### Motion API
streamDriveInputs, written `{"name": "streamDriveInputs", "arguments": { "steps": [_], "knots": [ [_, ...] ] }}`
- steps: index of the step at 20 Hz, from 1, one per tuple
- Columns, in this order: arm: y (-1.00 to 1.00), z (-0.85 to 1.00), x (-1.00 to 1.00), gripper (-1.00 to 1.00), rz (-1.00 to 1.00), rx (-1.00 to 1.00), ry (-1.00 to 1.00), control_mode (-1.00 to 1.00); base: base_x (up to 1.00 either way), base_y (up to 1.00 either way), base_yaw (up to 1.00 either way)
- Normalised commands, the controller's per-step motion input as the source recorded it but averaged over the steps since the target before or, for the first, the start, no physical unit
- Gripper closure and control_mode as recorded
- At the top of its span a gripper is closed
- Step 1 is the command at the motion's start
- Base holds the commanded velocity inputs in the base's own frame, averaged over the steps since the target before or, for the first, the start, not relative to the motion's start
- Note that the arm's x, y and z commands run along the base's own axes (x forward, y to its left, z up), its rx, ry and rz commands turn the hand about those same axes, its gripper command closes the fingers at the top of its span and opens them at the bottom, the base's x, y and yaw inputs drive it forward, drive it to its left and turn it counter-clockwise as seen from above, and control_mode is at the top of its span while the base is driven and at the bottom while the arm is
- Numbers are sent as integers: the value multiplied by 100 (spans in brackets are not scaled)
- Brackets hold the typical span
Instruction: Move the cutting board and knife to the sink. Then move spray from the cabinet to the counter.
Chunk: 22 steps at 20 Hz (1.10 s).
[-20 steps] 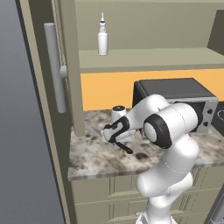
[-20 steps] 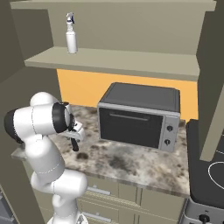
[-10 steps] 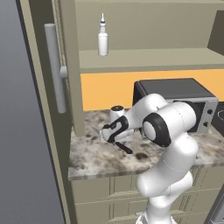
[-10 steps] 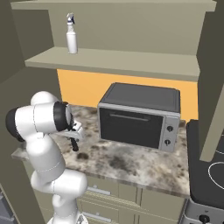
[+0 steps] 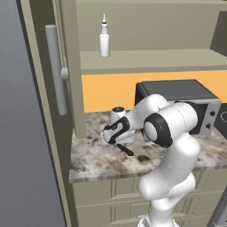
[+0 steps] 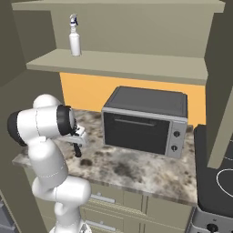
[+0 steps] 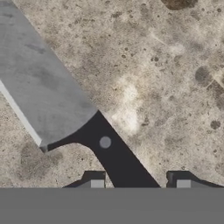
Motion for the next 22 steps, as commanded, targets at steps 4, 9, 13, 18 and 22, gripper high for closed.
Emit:
{"name": "streamDriveInputs", "arguments": {
  "steps": [4,9,13,18,22],
  "knots": [
    [-19,-66,-8,100,0,0,0,-100,0,0,0],
    [-19,-44,-18,100,0,0,0,-100,0,0,0],
    [-14,-25,-25,100,0,0,-1,-100,0,0,0],
    [-7,-11,-32,100,-3,0,-5,-100,0,0,0],
    [-6,-1,-21,100,-4,0,-14,-100,0,0,0]
  ]
}}
